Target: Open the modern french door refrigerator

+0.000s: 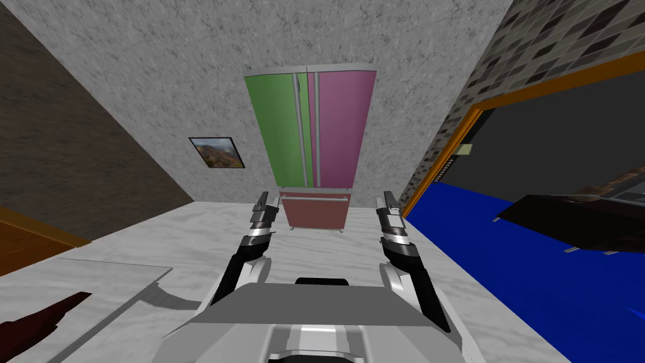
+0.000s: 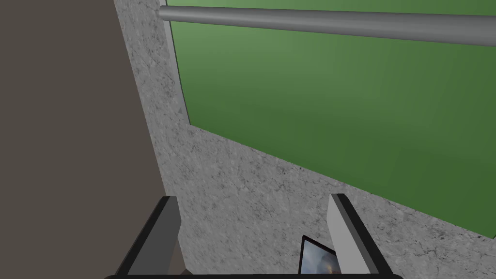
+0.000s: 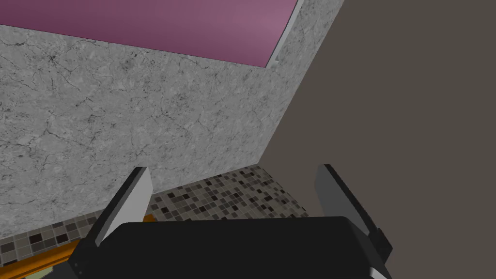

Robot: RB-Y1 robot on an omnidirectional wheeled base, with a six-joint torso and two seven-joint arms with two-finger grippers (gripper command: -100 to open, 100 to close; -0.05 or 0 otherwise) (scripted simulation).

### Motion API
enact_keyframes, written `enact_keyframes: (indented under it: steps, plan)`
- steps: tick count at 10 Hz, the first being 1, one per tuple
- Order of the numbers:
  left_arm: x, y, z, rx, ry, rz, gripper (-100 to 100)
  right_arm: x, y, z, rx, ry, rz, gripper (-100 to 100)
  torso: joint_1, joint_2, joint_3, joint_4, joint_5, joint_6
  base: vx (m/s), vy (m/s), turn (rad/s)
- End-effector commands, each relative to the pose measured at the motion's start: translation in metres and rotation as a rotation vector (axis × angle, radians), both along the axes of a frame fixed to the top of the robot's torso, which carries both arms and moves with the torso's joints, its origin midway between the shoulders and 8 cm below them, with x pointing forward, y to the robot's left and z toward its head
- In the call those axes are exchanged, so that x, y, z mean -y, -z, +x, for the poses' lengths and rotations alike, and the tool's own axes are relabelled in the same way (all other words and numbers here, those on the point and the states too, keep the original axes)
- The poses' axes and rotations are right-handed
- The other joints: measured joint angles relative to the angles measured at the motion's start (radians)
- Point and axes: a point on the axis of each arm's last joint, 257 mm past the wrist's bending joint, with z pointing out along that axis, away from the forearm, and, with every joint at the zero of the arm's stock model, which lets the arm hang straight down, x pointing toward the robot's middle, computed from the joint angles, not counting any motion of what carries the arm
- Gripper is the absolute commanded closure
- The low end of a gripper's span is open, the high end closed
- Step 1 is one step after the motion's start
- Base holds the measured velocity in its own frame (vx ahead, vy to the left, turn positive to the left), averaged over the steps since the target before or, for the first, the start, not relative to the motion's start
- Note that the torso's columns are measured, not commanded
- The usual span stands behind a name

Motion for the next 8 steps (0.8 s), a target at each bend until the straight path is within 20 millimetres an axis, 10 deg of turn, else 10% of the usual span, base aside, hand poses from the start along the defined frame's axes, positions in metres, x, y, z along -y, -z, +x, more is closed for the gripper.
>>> enact_keyframes:
  steps: [1, 8]
  plan:
    - [0.0, 0.0, 0.0, 0.0, 0.0, 0.0, 0, 0.0, 0.0, 0.0, 0.0, 0.0, 0.0, 0, 0.0, 0.04, -0.082, 0.041, 0.0, 0.0, 0.0, 0.0, 0.0]
    - [0.0, -0.0002, -0.0001, 0.0, 0.0, 0.0, 0, 0.0, -0.0002, -0.0001, 0.0, 0.0, 0.0, 0, 0.0, 0.544, -1.087, 0.544, 0.0, 0.0, 0.0, 0.0, 0.0]
